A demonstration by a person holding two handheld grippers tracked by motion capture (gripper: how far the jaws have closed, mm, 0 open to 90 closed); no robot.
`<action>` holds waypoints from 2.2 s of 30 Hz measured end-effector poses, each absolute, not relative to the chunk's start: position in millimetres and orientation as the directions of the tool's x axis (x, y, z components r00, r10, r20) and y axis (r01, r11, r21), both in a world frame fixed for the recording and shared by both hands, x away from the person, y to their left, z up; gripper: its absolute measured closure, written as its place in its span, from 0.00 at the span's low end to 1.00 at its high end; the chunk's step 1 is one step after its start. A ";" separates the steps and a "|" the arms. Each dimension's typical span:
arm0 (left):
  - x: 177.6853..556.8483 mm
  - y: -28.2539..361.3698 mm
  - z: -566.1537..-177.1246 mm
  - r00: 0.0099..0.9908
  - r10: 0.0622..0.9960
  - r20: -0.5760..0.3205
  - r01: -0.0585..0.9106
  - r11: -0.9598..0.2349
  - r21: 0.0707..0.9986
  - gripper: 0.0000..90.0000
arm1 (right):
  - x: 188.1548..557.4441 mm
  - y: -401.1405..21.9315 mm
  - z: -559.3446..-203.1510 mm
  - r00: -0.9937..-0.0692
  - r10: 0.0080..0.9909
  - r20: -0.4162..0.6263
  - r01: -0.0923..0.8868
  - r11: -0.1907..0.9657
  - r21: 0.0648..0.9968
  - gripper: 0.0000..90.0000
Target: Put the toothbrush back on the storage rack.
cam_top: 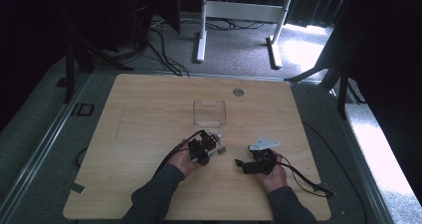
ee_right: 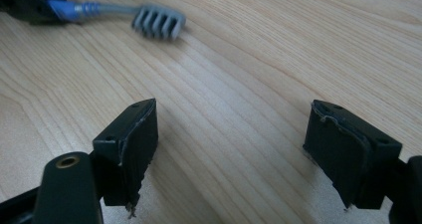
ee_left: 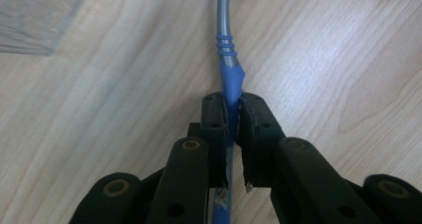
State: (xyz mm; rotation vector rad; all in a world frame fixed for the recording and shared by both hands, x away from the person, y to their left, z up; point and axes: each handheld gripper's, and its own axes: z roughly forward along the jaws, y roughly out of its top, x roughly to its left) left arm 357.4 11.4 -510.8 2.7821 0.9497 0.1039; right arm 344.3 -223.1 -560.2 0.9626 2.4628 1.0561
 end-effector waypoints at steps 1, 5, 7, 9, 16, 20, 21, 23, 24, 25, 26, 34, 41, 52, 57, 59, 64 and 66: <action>357.2 12.3 -509.4 0.788 0.615 0.001 0.600 -0.769 0.219 0.91 | 344.3 -223.1 -560.2 -0.734 0.679 -0.006 0.464 0.508 0.726 0.23; 357.5 16.4 -504.2 0.783 0.622 -0.003 0.604 -0.759 0.242 0.91 | 344.3 -223.1 -560.2 -0.734 0.679 -0.006 0.464 0.508 0.726 0.23; 357.6 18.0 -502.2 0.780 0.625 -0.004 0.606 -0.754 0.253 0.91 | 344.3 -223.1 -560.2 -0.734 0.679 -0.006 0.464 0.508 0.726 0.23; 357.7 19.4 -500.3 0.780 0.626 -0.003 0.605 -0.752 0.264 0.91 | 344.3 -223.1 -560.2 -0.734 0.679 -0.006 0.464 0.508 0.726 0.23; 357.1 21.0 -495.5 0.776 0.630 -0.013 0.605 -0.739 0.295 0.91 | 344.4 -223.1 -560.3 -0.734 0.679 -0.007 0.463 0.508 0.726 0.23; 355.9 21.1 -492.9 0.777 0.630 -0.003 0.600 -0.739 0.306 0.91 | 344.6 -223.2 -560.3 -0.735 0.678 -0.009 0.461 0.509 0.727 0.23; 355.9 21.6 -491.9 0.778 0.628 -0.003 0.598 -0.740 0.308 0.91 | 344.6 -223.2 -560.3 -0.735 0.678 -0.009 0.461 0.509 0.727 0.23; 355.7 21.9 -490.3 0.776 0.630 -0.002 0.599 -0.737 0.315 0.91 | 344.5 -223.1 -560.3 -0.734 0.679 -0.008 0.463 0.508 0.726 0.23; 355.7 22.1 -489.3 0.776 0.630 0.000 0.598 -0.737 0.316 0.91 | 344.6 -223.1 -560.3 -0.734 0.679 -0.008 0.462 0.509 0.727 0.23; 355.5 22.2 -488.4 0.776 0.631 -0.001 0.598 -0.735 0.320 0.91 | 344.5 -223.1 -560.2 -0.734 0.679 -0.007 0.464 0.508 0.726 0.23; 355.3 22.3 -487.5 0.777 0.630 -0.001 0.596 -0.734 0.325 0.91 | 344.5 -223.1 -560.3 -0.734 0.679 -0.007 0.463 0.508 0.726 0.23; 354.0 24.0 -482.1 0.774 0.633 0.009 0.586 -0.721 0.369 0.91 | 344.6 -223.0 -560.3 -0.734 0.679 -0.007 0.462 0.508 0.727 0.23; 353.6 26.7 -477.6 0.769 0.639 0.001 0.585 -0.705 0.400 0.91 | 344.7 -223.1 -560.3 -0.735 0.678 -0.009 0.461 0.509 0.727 0.23; 352.0 30.3 -471.6 0.771 0.637 -0.003 0.570 -0.688 0.450 0.91 | 344.7 -223.1 -560.3 -0.735 0.678 -0.008 0.461 0.508 0.727 0.23; 351.7 32.8 -468.3 0.771 0.637 0.000 0.560 -0.677 0.477 0.91 | 344.7 -223.1 -560.3 -0.735 0.678 -0.008 0.461 0.508 0.727 0.23; 351.2 33.5 -467.0 0.768 0.640 0.001 0.558 -0.670 0.490 0.91 | 344.7 -223.1 -560.3 -0.735 0.678 -0.008 0.461 0.509 0.727 0.23; 350.2 36.9 -461.9 0.764 0.645 0.003 0.545 -0.648 0.532 0.91 | 344.7 -223.1 -560.2 -0.735 0.678 -0.008 0.461 0.509 0.727 0.23; 349.9 38.3 -460.5 0.765 0.644 -0.003 0.540 -0.640 0.546 0.91 | 344.7 -223.1 -560.2 -0.734 0.679 -0.008 0.462 0.508 0.727 0.23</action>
